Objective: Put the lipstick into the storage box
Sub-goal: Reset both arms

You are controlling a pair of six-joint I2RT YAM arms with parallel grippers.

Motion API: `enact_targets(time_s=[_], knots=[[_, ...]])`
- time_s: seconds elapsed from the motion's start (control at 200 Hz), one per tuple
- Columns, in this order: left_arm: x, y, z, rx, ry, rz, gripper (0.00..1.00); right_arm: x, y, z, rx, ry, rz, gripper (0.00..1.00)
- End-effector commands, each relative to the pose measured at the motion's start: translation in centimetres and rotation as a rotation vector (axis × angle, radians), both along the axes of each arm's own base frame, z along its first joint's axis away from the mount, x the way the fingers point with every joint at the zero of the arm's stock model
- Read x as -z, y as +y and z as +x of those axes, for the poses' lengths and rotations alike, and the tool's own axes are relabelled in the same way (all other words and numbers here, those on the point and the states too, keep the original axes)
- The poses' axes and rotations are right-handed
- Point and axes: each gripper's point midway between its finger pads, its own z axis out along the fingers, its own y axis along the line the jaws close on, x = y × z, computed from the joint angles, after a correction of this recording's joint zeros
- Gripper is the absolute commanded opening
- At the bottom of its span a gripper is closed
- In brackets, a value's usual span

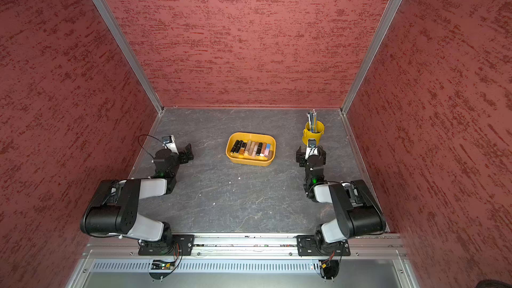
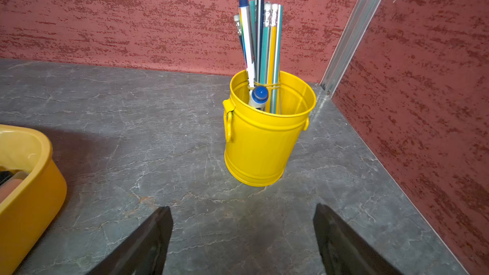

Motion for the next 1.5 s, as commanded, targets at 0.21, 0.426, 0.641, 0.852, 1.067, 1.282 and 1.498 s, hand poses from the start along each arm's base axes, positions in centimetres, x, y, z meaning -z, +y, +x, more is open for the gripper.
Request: enact_targets(time_s=[0.21, 0.426, 0.641, 0.852, 1.067, 1.282, 1.498], knots=[[-1.1, -0.7, 0.2, 0.051, -0.087, 0.018, 1.0, -1.7, 0.6, -0.3, -0.05, -0.092, 0.014, 0.88], [-1.0, -0.7, 0.4, 0.05, -0.074, 0.016, 1.0, -1.7, 0.7, -0.6, -0.059, -0.11, 0.015, 0.87], [-1.0, -0.7, 0.4, 0.05, -0.072, 0.017, 1.0, -1.1, 1.5, -1.6, -0.116, -0.152, 0.004, 0.85], [-1.0, -0.7, 0.5, 0.049, -0.072, 0.019, 1.0, -0.5, 1.0, -0.3, -0.088, -0.097, 0.016, 0.87], [-1.0, -0.7, 0.5, 0.048, -0.07, 0.019, 1.0, 0.4, 0.1, 2.2, -0.127, 0.031, 0.109, 0.98], [-1.0, -0.7, 0.5, 0.047, -0.071, 0.019, 1.0, 0.5, -0.1, 2.2, -0.129, 0.036, 0.12, 0.98], [-1.0, -0.7, 0.5, 0.048, -0.071, 0.022, 1.0, 0.4, 0.0, 2.1, -0.132, 0.033, 0.12, 0.99]])
